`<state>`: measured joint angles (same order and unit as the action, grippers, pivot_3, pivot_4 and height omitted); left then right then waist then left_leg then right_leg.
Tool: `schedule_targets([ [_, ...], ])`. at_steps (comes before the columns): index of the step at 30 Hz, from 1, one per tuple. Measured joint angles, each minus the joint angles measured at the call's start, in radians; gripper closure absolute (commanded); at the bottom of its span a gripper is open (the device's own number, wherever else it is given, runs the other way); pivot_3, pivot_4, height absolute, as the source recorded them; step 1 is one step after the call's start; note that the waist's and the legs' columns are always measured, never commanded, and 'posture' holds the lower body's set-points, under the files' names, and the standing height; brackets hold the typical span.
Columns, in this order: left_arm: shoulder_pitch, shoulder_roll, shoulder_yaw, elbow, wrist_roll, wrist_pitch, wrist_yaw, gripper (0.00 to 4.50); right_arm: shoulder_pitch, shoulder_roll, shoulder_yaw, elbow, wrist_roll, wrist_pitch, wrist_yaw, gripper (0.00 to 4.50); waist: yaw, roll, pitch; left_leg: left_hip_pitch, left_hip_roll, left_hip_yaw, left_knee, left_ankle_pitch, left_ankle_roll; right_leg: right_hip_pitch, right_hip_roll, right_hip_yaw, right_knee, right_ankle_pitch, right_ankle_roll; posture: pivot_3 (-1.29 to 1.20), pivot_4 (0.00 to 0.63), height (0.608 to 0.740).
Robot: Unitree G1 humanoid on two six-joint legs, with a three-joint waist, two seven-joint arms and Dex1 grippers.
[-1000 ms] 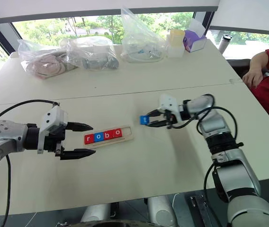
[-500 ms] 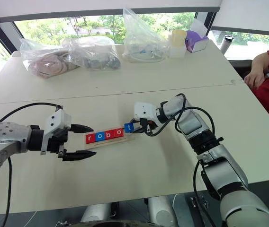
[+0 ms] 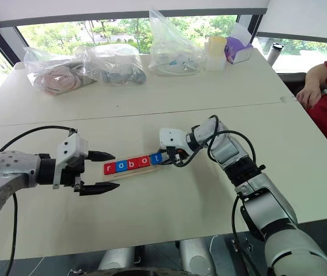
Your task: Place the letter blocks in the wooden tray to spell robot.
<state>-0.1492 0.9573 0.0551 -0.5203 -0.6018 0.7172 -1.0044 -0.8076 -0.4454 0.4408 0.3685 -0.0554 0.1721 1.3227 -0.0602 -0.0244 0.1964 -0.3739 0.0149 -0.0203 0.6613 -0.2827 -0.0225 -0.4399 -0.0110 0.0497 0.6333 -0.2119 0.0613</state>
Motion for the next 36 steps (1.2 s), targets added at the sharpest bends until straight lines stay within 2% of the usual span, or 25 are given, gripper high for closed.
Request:
schedule_targets([
  [21, -0.004, -0.006, -0.002, 0.001, 0.001, 0.0, 0.006, 0.0, -0.017, 0.037, 0.0, 0.048, -0.006, -0.008, -0.023, 3.38, -0.001, 0.0, 0.0, 0.0, 0.0, 0.0, 0.0, 0.0, 0.0, 0.0, 0.0, 0.0, 0.0, 0.001, 0.002, 0.0, 0.15, 0.74],
  [22, -0.004, -0.007, -0.003, 0.001, 0.001, 0.0, 0.006, 0.0, -0.017, 0.037, 0.0, 0.048, -0.006, -0.008, -0.023, 2.34, -0.001, 0.0, 0.0, 0.0, 0.0, 0.0, 0.0, 0.0, 0.0, 0.0, 0.0, 0.0, 0.0, 0.001, 0.002, 0.0, 0.15, 0.74],
  [23, -0.005, -0.008, -0.004, 0.001, 0.001, 0.0, 0.007, 0.0, -0.017, 0.037, 0.0, 0.048, -0.006, -0.006, -0.023, 2.0, -0.001, 0.0, 0.0, 0.0, 0.0, 0.0, 0.0, 0.0, 0.0, 0.0, 0.0, 0.0, 0.0, 0.001, 0.002, 0.0, 0.15, 0.74],
  [26, -0.005, -0.01, -0.004, 0.001, 0.001, 0.0, 0.008, 0.0, -0.017, 0.038, 0.0, 0.047, -0.005, -0.002, -0.023, 0.46, -0.001, 0.0, 0.0, 0.0, 0.0, 0.0, 0.0, 0.0, 0.0, 0.0, 0.0, 0.0, 0.0, 0.001, 0.002, 0.0, 0.15, 0.74],
  [36, -0.015, -0.016, -0.011, 0.008, 0.004, -0.001, 0.008, 0.0, -0.036, 0.057, -0.046, 0.035, 0.037, 0.073, -0.047, 0.46, -0.002, 0.0, 0.0, 0.0, 0.0, 0.0, 0.0, 0.0, 0.0, 0.0, 0.0, 0.0, 0.0, 0.002, 0.002, 0.0, 0.15, 0.74],
])
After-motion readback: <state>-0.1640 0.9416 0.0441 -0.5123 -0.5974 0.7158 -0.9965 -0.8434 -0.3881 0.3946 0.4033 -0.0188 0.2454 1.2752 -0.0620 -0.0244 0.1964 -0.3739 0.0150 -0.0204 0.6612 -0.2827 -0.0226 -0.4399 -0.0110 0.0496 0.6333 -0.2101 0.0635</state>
